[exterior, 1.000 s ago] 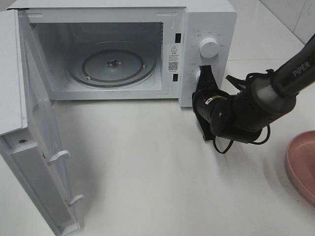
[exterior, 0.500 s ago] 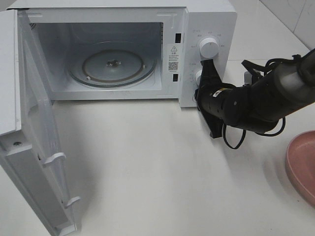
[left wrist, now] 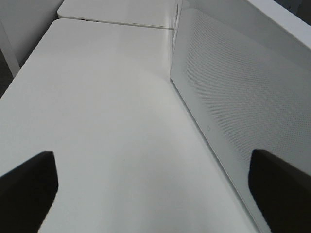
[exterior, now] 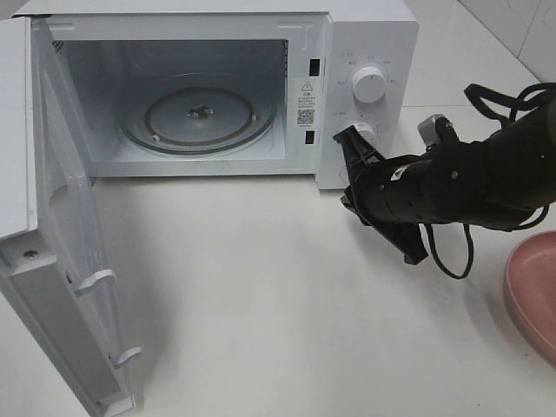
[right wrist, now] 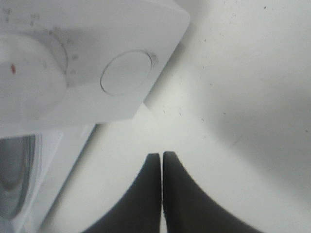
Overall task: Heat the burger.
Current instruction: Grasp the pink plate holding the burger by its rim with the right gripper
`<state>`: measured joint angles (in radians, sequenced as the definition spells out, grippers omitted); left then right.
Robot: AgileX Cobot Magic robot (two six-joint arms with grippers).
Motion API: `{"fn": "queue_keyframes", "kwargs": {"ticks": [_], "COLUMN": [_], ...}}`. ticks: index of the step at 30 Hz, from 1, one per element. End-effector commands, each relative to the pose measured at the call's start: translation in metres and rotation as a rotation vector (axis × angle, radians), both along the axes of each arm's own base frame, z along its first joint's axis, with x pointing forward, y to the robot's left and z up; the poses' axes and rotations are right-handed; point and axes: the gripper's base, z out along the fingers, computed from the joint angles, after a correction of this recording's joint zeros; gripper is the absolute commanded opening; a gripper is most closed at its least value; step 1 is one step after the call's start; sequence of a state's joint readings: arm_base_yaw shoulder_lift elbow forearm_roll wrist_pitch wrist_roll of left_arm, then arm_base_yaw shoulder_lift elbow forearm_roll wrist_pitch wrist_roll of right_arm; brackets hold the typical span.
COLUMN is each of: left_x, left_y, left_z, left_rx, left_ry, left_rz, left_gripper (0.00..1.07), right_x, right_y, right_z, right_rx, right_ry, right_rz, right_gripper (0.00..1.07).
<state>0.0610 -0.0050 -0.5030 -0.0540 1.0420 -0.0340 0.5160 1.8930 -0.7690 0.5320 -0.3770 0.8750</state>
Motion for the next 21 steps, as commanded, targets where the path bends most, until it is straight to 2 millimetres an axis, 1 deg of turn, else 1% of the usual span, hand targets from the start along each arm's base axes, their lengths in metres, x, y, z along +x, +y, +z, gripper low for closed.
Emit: {"fn": "queue_keyframes", "kwargs": {"ticks": [1,2,3,4,5,6,7,8,9,11,12,13,15,17,20,21], "left_x": [-0.003,-0.003,-0.003,-0.003,-0.003,-0.003,-0.003,-0.003,-0.003,-0.003,-0.003,-0.003,-0.003,-0.003,-0.003,-0.003], "left_y": [0.000,0.000,0.000,0.000,0.000,0.000,0.000,0.000,0.000,0.000,0.000,0.000,0.000,0.000,0.000,0.000], "left_z": [-0.001,-0.001,-0.001,-0.001,-0.001,-0.001,-0.001,-0.001,-0.001,-0.001,-0.001,-0.001,-0.001,-0.001,-0.001,-0.001], "left_rx": [-0.001,-0.001,-0.001,-0.001,-0.001,-0.001,-0.001,0.000,0.000,0.000,0.000,0.000,0.000,0.000,0.000,0.000], "left_ry": [-0.027,-0.027,-0.027,-0.027,-0.027,-0.027,-0.027,-0.027,-0.027,-0.027,-0.027,-0.027,-0.027,-0.027,-0.027,-0.027], "left_rz": [-0.002,-0.002,-0.002,-0.002,-0.002,-0.002,-0.002,-0.002,-0.002,-0.002,-0.002,-0.002,-0.002,-0.002,-0.002,-0.002], "left_gripper": [1.00,1.00,1.00,1.00,1.00,1.00,1.00,1.00,1.00,1.00,1.00,1.00,1.00,1.00,1.00,1.00], "right_x": [-0.004,-0.008,-0.010,-0.010,-0.015,-0.017,-0.017,-0.022,-0.022,-0.028,-0.028,-0.033,-0.035,-0.044,-0.047,-0.052], "right_y": [0.001,0.001,0.002,0.002,0.002,0.002,0.002,0.001,0.001,-0.002,-0.002,-0.004,-0.006,-0.013,-0.016,-0.021], "right_z": [0.006,0.008,0.009,0.009,0.011,0.013,0.013,0.016,0.016,0.023,0.023,0.027,0.029,0.040,0.043,0.048], "right_rx": [-0.080,-0.136,-0.169,-0.169,-0.228,-0.253,-0.253,-0.296,-0.296,-0.363,-0.363,-0.413,-0.432,-0.550,-0.582,-0.641], "right_ry": [0.003,0.009,0.016,0.016,0.038,0.047,0.047,0.064,0.064,0.084,0.084,0.104,0.113,0.148,0.162,0.191], "right_rz": [0.132,0.226,0.280,0.280,0.381,0.423,0.423,0.493,0.493,0.591,0.591,0.657,0.680,0.813,0.847,0.910], "right_gripper": [0.01,0.01,0.01,0.01,0.02,0.02,0.02,0.03,0.03,0.03,0.03,0.04,0.04,0.06,0.06,0.08]}}
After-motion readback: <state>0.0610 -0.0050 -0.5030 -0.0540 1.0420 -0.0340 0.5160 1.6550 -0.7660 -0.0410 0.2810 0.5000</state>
